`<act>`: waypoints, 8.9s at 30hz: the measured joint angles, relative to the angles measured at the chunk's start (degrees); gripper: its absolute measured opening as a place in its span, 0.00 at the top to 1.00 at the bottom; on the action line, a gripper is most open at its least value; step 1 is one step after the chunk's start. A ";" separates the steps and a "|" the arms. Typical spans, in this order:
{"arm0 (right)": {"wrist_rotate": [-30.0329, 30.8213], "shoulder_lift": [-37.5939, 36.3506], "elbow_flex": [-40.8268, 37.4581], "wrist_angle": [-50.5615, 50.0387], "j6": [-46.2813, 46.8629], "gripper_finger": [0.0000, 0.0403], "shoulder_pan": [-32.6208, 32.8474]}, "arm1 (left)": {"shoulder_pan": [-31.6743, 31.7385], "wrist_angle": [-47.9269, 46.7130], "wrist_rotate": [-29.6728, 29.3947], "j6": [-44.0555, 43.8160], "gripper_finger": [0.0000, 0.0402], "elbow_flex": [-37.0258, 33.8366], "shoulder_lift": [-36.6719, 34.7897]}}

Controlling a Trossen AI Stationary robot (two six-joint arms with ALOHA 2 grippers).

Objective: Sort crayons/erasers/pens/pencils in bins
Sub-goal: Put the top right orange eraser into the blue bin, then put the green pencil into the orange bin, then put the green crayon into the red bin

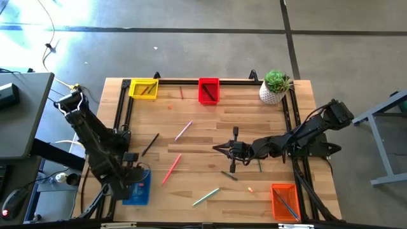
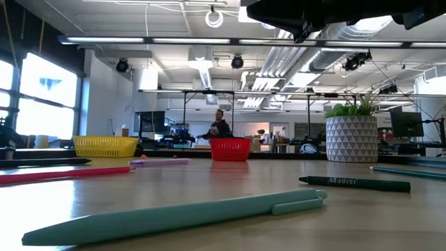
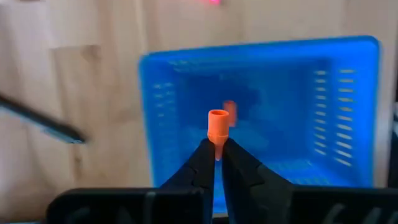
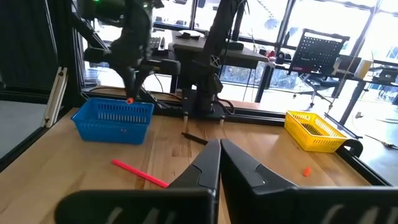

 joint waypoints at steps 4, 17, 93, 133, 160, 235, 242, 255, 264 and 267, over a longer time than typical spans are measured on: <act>-0.02 0.00 0.00 -0.07 0.01 0.99 0.00 | -2.44 4.55 0.37 1.22 1.00 0.00 3.32; -0.04 0.00 0.00 -0.25 0.20 1.00 0.00 | -3.10 5.00 2.58 0.99 0.89 0.00 12.09; -7.68 0.28 13.67 -103.86 100.48 0.72 10.42 | 34.23 107.34 6.19 60.93 0.99 -31.95 -2.49; -21.62 0.35 15.02 -107.14 90.51 0.97 3.56 | 34.22 106.46 6.19 59.88 0.99 -31.95 -2.47; -40.01 0.78 37.52 -113.05 135.94 0.97 34.29 | 34.23 105.00 6.16 59.40 0.99 -31.95 -2.47; -0.54 13.25 37.48 -94.82 78.49 0.97 34.56 | 34.55 98.24 0.50 60.93 0.99 -31.91 -2.45; 6.72 14.30 37.48 -78.21 51.97 0.99 29.55 | 34.56 97.40 0.48 60.35 0.99 -31.91 -2.45; -12.42 24.41 37.40 -52.16 18.78 1.00 15.64 | 34.55 95.88 0.03 58.35 0.99 -31.91 -2.45; -23.10 29.09 37.38 -37.81 6.25 1.00 8.15 | 34.56 93.53 -4.89 57.26 0.99 -31.93 -2.45; -20.74 29.98 37.40 -33.99 2.90 1.00 7.57 | 34.56 93.14 -5.07 57.08 0.99 -31.93 -2.45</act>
